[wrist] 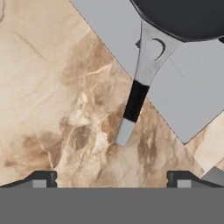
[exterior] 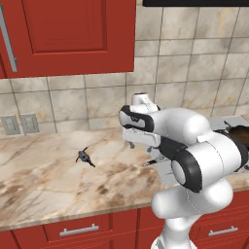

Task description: Place both pans onto different burners. Then place the mushroom and the fish on different pans.

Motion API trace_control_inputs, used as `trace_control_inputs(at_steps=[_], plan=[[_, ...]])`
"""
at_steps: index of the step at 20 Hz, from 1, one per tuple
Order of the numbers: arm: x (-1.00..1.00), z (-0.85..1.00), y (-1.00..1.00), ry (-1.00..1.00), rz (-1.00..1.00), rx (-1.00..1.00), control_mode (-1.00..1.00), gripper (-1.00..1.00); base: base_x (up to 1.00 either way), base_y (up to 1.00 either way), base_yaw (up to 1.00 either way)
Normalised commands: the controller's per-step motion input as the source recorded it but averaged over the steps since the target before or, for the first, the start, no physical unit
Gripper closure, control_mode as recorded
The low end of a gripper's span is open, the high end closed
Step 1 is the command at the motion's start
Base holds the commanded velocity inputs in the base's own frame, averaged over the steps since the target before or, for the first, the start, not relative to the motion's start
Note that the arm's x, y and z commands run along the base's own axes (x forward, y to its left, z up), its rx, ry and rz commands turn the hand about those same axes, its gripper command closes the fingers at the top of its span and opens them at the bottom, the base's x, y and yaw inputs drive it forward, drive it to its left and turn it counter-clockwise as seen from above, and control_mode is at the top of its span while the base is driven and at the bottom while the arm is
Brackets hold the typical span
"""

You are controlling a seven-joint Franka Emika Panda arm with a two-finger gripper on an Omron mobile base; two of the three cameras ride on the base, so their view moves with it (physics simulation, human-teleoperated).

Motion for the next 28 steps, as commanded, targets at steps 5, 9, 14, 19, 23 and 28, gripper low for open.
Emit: trace_control_inputs(at_steps=[5,9,14,19,23,28], plan=[[-0.15,0.00,0.40,0.00,0.15,0.00,-1.00,-1.00,0.00,0.00,0.00],[-0.05,0.00,0.35,0.00,0.15,0.00,-1.00,-1.00,0.00,0.00,0.00],[-0.01,0.00,0.31,0.00,0.16,0.00,-1.00,-1.00,0.00,0.00,0.00],[0.00,0.00,0.26,-0.04,0.17,0.00,-1.00,-1.00,0.00,0.00,0.00],[0.00,0.00,0.23,-0.08,0.16,0.00,-1.00,-1.00,0.00,0.00,0.00],[0.00,0.00,0.11,-0.17,0.11,0.08,-1.00,-1.00,0.00,0.00,0.00]])
